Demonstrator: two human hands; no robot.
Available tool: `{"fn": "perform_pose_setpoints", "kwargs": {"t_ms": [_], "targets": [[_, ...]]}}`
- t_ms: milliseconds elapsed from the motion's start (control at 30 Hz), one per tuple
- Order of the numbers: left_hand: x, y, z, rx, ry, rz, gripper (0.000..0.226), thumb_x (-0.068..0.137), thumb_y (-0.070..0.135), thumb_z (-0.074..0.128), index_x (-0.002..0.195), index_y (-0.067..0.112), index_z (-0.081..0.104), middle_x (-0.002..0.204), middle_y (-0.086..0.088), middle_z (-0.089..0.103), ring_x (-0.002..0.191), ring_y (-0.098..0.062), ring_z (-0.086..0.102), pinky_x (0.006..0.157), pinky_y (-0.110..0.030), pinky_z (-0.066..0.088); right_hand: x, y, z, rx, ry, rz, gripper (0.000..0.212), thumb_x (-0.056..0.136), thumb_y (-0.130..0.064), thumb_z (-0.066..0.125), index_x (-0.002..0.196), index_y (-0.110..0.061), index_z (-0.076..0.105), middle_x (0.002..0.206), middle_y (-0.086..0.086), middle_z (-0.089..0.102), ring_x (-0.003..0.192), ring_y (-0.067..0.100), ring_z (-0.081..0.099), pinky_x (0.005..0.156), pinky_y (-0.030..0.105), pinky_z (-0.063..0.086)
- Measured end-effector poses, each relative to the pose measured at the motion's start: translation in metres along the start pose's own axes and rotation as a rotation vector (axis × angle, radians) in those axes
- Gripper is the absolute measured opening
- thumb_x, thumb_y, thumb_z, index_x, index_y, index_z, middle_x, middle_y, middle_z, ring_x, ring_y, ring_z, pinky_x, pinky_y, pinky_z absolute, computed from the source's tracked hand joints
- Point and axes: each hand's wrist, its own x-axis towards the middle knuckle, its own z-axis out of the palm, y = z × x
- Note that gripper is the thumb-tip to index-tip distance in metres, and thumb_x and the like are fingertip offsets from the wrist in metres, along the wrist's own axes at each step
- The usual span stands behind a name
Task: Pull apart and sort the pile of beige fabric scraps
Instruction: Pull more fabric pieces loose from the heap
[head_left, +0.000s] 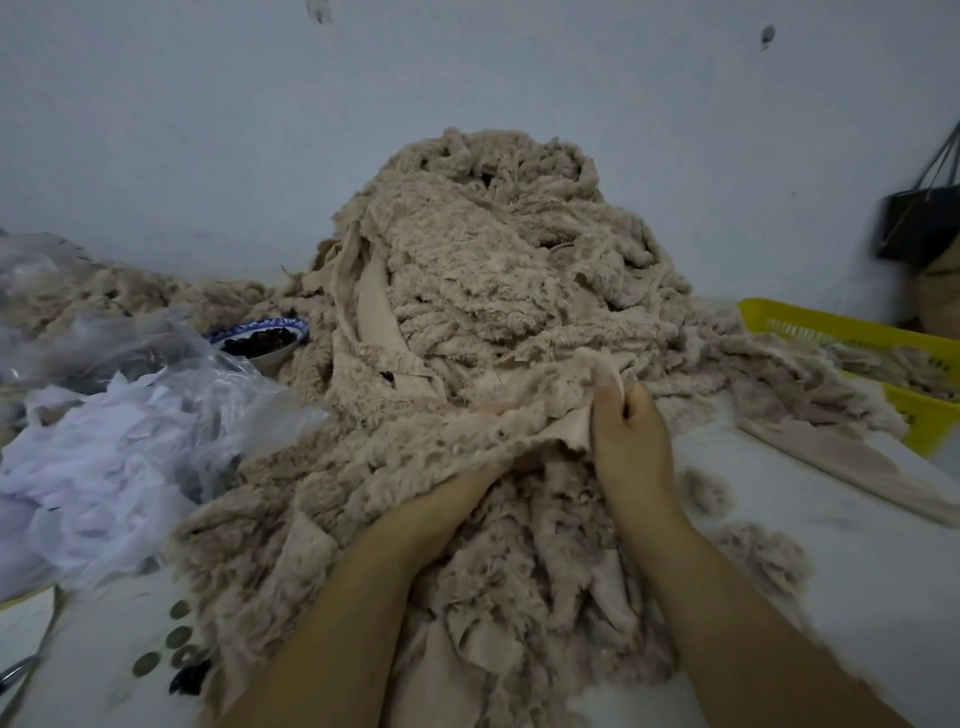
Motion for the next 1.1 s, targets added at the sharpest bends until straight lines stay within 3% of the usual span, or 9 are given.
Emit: {"fn": "perform_pose_setpoints", "kwargs": {"t_ms": [100, 200, 400, 500, 600, 733, 900, 1000, 1100], "targets": [[0.002, 0.006, 0.0, -0.065, -0.129, 0.192, 0.063, 0.082, 0.05, 0.079, 0.139, 0.042, 0.053, 0.141, 0.014, 0.058, 0.129, -0.009, 0.056, 0.103, -0.03, 0.05, 0.001, 0.003, -0.003, -0.018, 0.012, 0.008, 0.041, 0.104, -0.036, 0.046, 0.067, -0.024, 0.034, 0.063, -0.004, 0.037, 0.05, -0.003, 0.04, 0.046, 0.013, 0.031], [-0.001, 0.014, 0.003, -0.122, -0.02, 0.228, 0.043, 0.085, 0.061, 0.067, 0.126, 0.047, 0.064, 0.12, 0.018, 0.07, 0.11, -0.003, 0.067, 0.084, -0.022, 0.057, -0.001, 0.003, -0.002, -0.008, 0.02, -0.001, 0.041, 0.103, -0.034, 0.049, 0.066, -0.023, 0.033, 0.06, -0.007, 0.035, 0.047, 0.0, 0.036, 0.045, 0.016, 0.03], [0.01, 0.021, -0.016, -0.88, 0.386, 0.196, 0.02, 0.096, 0.026, 0.063, 0.11, 0.012, 0.069, 0.098, -0.004, 0.075, 0.063, -0.008, 0.068, 0.045, -0.018, 0.048, 0.004, 0.006, -0.01, 0.062, 0.155, 0.136, 0.038, 0.104, -0.023, 0.045, 0.069, -0.019, 0.031, 0.064, -0.001, 0.032, 0.04, 0.001, 0.033, 0.038, 0.015, 0.028], [0.007, 0.024, -0.017, -0.996, 0.429, 0.225, 0.019, 0.098, 0.023, 0.061, 0.109, 0.01, 0.068, 0.091, -0.002, 0.075, 0.059, -0.006, 0.068, 0.044, -0.017, 0.048, 0.001, 0.001, -0.008, 0.032, 0.136, 0.08, 0.034, 0.099, -0.019, 0.051, 0.072, -0.02, 0.03, 0.069, -0.001, 0.033, 0.05, 0.004, 0.03, 0.044, 0.018, 0.027], [0.007, 0.023, -0.008, -0.751, 0.487, 0.238, 0.021, 0.093, 0.025, 0.067, 0.098, 0.005, 0.074, 0.097, -0.01, 0.077, 0.076, -0.017, 0.075, 0.062, -0.026, 0.059, -0.008, -0.011, -0.005, 0.039, 0.02, -0.093, 0.025, 0.091, -0.021, 0.056, 0.082, -0.032, 0.037, 0.076, -0.003, 0.039, 0.058, 0.009, 0.034, 0.052, 0.023, 0.031], [0.005, 0.02, 0.009, -0.358, 0.49, 0.336, 0.038, 0.076, 0.046, 0.081, 0.098, 0.015, 0.08, 0.102, -0.007, 0.077, 0.097, -0.025, 0.074, 0.081, -0.036, 0.06, -0.024, -0.028, 0.005, -0.007, -0.408, -0.241, 0.017, 0.082, -0.059, 0.052, 0.095, -0.063, 0.042, 0.089, -0.024, 0.058, 0.07, -0.01, 0.055, 0.056, 0.01, 0.043], [0.0, 0.02, 0.02, -0.234, 0.506, 0.32, 0.039, 0.073, 0.068, 0.072, 0.094, 0.035, 0.08, 0.104, 0.005, 0.077, 0.095, -0.007, 0.072, 0.075, -0.022, 0.059, -0.018, -0.01, 0.013, -0.074, -0.44, -0.202, 0.027, 0.099, -0.045, 0.051, 0.088, -0.02, 0.052, 0.07, 0.0, 0.048, 0.062, 0.007, 0.048, 0.054, 0.018, 0.034], [0.002, 0.022, 0.021, -0.354, 0.499, 0.224, 0.056, 0.078, 0.062, 0.067, 0.115, 0.02, 0.07, 0.111, 0.0, 0.073, 0.1, -0.013, 0.072, 0.08, -0.028, 0.059, -0.01, -0.003, 0.009, 0.072, -0.418, 0.017, 0.024, 0.101, -0.046, 0.045, 0.099, -0.027, 0.059, 0.085, -0.017, 0.058, 0.081, -0.001, 0.056, 0.069, 0.015, 0.041], [0.002, 0.024, 0.023, -0.459, 0.413, 0.193, 0.054, 0.087, 0.054, 0.062, 0.116, 0.009, 0.067, 0.107, -0.006, 0.077, 0.097, -0.019, 0.074, 0.073, -0.03, 0.06, -0.011, -0.007, 0.01, 0.164, -0.374, 0.126, 0.028, 0.1, -0.044, 0.046, 0.082, -0.027, 0.061, 0.068, -0.007, 0.058, 0.061, 0.0, 0.058, 0.059, 0.019, 0.046]]}}
